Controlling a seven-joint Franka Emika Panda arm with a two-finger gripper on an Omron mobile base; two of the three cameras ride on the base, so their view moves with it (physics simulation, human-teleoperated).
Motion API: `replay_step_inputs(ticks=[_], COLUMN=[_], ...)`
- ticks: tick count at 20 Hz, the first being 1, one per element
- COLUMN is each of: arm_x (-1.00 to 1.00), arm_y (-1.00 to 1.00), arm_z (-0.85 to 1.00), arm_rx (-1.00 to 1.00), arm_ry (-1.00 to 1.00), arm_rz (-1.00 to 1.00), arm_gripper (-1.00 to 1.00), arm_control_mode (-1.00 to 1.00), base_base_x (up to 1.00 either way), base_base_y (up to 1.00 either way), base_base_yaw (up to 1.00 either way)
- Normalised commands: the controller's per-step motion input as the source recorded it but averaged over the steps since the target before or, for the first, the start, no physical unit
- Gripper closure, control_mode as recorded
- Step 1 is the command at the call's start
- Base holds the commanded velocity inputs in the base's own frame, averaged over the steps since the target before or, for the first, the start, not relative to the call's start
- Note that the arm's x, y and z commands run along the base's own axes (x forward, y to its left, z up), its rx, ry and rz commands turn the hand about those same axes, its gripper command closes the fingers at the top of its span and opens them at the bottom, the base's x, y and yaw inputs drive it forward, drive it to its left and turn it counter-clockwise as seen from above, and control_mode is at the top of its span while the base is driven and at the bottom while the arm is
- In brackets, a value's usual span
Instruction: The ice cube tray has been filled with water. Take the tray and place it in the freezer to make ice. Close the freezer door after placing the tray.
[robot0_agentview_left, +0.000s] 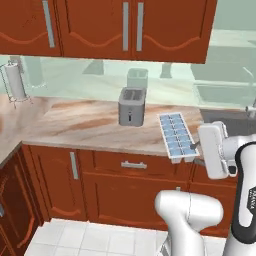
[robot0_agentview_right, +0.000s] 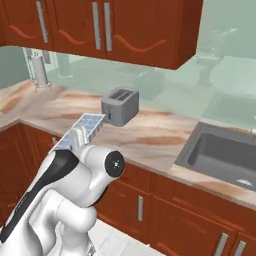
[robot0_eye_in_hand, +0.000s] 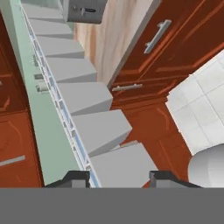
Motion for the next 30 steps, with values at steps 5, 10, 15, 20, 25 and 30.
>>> replay_step_inputs(ticks=[5,10,15,20,25,30], arm_x=[0.00,0.00,0.00,0.00,0.00,0.00], arm_y=[0.00,0.00,0.00,0.00,0.00,0.00], arm_z=[0.00,0.00,0.00,0.00,0.00,0.00], arm_rx=[0.00,0.00,0.00,0.00,0.00,0.00], arm_ry=[0.00,0.00,0.00,0.00,0.00,0.00], arm_rz=[0.00,0.00,0.00,0.00,0.00,0.00], arm_gripper=[1.00,1.00,1.00,1.00,1.00,1.00], arm_control_mode=[1.00,1.00,1.00,1.00,1.00,1.00], base_base_x=[-0.01,-0.09,-0.01,0.00,0.00,0.00], base_base_y=[-0.48,-0.34,-0.27,-0.18,-0.13,-0.08], base_base_yaw=[0.66,0.68,0.65,0.65,0.65,0.65])
